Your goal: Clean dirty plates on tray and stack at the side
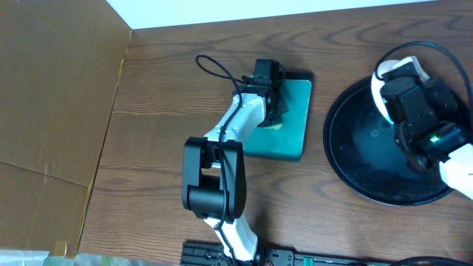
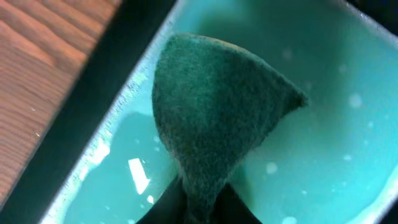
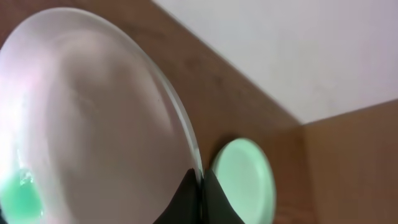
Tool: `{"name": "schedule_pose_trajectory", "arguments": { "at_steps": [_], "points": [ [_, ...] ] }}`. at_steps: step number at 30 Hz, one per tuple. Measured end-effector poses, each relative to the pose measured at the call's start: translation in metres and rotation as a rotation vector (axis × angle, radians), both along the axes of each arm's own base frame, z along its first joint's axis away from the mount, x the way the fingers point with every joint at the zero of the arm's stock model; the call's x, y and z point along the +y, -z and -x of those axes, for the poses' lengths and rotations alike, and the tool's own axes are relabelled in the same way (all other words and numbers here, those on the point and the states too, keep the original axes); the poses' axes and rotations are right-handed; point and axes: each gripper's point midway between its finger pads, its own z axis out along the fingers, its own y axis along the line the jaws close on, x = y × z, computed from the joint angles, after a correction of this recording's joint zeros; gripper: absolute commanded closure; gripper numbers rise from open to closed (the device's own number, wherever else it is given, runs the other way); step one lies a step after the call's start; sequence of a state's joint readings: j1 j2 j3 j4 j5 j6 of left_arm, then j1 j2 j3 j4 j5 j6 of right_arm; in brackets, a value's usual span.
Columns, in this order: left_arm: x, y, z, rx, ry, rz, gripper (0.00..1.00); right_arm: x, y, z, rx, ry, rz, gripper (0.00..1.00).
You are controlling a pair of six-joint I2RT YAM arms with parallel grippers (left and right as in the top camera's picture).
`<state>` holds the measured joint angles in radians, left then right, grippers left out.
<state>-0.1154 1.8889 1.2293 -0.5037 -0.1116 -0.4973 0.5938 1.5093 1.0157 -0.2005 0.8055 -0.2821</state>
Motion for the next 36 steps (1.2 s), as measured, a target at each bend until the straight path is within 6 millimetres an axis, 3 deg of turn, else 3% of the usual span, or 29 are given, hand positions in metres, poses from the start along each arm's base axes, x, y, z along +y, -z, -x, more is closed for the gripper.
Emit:
{"name": "schedule_pose_trajectory", "arguments": {
  "at_steps": [2,10,13,14,16,21,27,30,34,36],
  "points": [
    [0.001,0.000,0.000,-0.001,0.000,0.000,0.59,0.004,-0.010,-0.004,-0.036,-0.013,0.025,0.99],
    [-0.002,-0.009,-0.003,-0.029,-0.004,0.014,0.35,0.023,-0.027,-0.005,-0.066,-0.110,0.168,0.99],
    [-0.004,-0.036,-0.007,-0.095,0.000,0.032,0.32,0.033,-0.030,-0.003,-0.054,-0.168,0.246,0.99],
    [-0.005,-0.055,-0.009,-0.141,0.002,0.040,0.31,0.037,-0.031,-0.002,-0.051,-0.191,0.278,0.99],
    [-0.005,-0.079,-0.010,-0.202,0.003,0.049,0.23,0.043,-0.034,-0.001,-0.049,-0.225,0.330,0.99],
    [-0.005,-0.133,-0.007,-0.335,0.016,0.060,0.22,0.058,-0.050,0.000,-0.082,-0.290,0.454,0.99],
    [0.001,-0.139,-0.001,-0.331,0.026,0.022,0.21,0.064,-0.065,0.002,-0.103,-0.301,0.577,0.99],
    [0.003,-0.138,0.000,-0.326,0.022,0.010,0.21,0.065,-0.058,0.008,-0.060,-0.323,0.623,0.99],
    [0.009,-0.138,0.001,-0.325,0.011,-0.003,0.21,0.070,-0.020,0.027,0.109,-0.436,0.694,0.99],
    [0.012,-0.138,0.001,-0.322,0.007,-0.007,0.21,0.070,-0.012,0.030,0.129,-0.450,0.678,0.99]
  ]
}}
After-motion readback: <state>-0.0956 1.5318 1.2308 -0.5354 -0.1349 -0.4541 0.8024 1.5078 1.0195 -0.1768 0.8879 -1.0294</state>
